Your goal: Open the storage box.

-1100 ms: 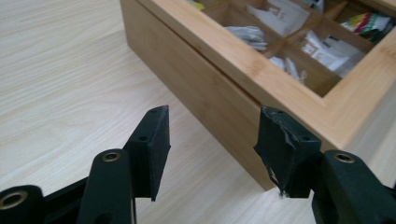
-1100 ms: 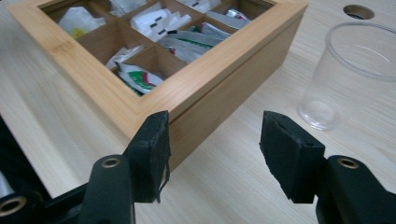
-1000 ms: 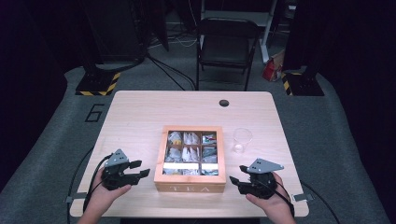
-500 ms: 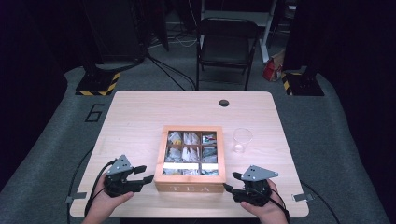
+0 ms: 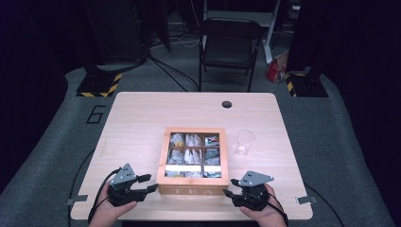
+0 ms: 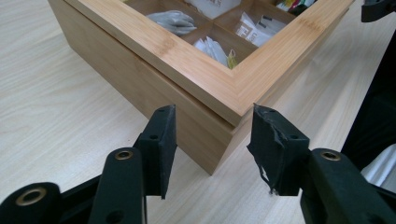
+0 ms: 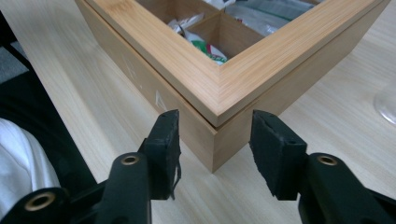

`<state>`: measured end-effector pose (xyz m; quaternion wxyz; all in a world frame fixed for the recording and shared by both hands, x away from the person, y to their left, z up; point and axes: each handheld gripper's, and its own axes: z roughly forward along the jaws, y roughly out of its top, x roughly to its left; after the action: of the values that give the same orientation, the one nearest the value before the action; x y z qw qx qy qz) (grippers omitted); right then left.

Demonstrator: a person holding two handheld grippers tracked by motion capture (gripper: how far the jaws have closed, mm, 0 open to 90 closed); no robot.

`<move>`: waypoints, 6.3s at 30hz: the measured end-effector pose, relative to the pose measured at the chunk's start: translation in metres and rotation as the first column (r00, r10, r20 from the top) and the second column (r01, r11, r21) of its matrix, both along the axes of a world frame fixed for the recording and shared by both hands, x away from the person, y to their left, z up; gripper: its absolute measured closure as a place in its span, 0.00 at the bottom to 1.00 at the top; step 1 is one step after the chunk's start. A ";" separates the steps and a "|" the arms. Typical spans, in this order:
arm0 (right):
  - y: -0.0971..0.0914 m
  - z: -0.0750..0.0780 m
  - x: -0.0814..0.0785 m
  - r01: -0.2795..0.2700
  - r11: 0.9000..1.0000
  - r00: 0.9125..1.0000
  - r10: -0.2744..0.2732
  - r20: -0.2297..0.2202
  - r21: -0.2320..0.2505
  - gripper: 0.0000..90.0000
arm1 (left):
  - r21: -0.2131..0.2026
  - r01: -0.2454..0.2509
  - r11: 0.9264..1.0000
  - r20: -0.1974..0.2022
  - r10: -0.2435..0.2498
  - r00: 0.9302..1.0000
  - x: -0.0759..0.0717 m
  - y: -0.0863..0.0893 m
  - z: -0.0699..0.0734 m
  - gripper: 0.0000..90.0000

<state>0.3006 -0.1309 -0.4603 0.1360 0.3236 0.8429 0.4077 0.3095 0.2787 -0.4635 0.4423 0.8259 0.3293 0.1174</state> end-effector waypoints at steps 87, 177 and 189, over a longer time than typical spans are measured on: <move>0.002 0.049 0.021 -0.017 1.000 0.991 0.014 0.135 0.022 0.59 | 0.032 -0.008 0.999 0.096 0.005 0.995 0.012 -0.018 0.052 0.57; 0.001 0.118 0.122 0.004 0.995 0.996 -0.013 0.093 0.096 0.65 | -0.085 0.007 0.996 0.126 0.003 0.992 0.100 -0.006 0.122 0.60; 0.001 0.122 0.129 0.010 0.994 0.995 -0.020 0.093 0.107 0.65 | -0.056 -0.024 0.998 0.113 0.030 0.993 0.127 -0.012 0.098 0.58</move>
<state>0.4298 -0.1300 -0.3380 0.1611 0.3174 0.8103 0.4655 0.4362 0.2666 -0.3658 0.4813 0.8009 0.3178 0.1611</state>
